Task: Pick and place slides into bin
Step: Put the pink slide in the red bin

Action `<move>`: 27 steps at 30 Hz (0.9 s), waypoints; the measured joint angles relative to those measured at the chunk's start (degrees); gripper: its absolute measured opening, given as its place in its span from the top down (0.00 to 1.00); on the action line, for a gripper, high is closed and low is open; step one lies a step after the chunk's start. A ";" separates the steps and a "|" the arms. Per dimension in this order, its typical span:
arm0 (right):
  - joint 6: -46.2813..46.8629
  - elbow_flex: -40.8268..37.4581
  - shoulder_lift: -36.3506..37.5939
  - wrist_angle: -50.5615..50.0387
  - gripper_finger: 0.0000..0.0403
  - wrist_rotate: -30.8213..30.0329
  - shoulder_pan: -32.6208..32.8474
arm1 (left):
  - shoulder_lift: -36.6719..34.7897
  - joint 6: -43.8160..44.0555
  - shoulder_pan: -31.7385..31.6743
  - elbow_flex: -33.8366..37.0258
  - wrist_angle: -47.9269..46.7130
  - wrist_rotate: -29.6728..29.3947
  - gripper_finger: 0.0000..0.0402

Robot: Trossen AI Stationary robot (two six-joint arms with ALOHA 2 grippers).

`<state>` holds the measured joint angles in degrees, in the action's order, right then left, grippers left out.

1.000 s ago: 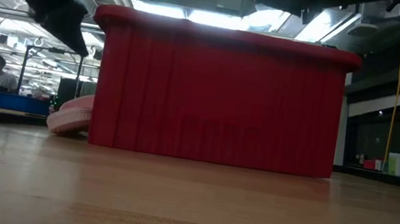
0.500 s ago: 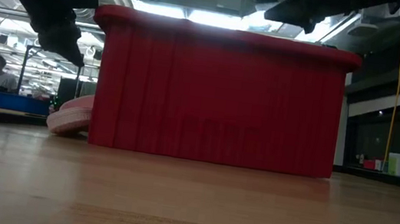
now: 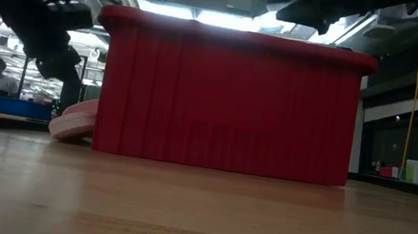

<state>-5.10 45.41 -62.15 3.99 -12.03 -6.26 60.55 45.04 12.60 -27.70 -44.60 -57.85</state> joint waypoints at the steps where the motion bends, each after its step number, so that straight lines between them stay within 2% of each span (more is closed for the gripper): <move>1: 0.00 0.00 0.00 0.00 0.97 0.00 0.00 | -0.37 0.86 0.00 0.53 -0.14 -1.13 0.69; 11: -0.25 0.00 0.00 1.78 0.97 0.02 0.00 | -0.83 -1.80 -3.72 3.43 3.61 -0.63 0.69; 17: -1.40 0.00 0.00 3.24 0.97 0.01 -0.01 | -0.83 -13.11 -8.52 8.04 16.30 6.89 0.69; 20: -1.11 0.00 0.00 3.58 0.97 0.02 -0.04 | -0.97 -15.08 -11.41 9.95 21.42 7.07 0.69; 24: 0.36 0.00 0.00 3.56 0.97 0.02 -0.04 | -2.22 -19.19 -13.98 10.64 23.89 8.95 0.69; 27: 0.39 0.00 0.00 3.56 0.97 0.01 -0.04 | -3.93 -23.50 -15.67 10.64 26.10 8.26 0.69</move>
<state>-4.72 45.41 -62.15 7.55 -12.02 -6.31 56.62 21.54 -3.07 -17.06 -18.50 -49.59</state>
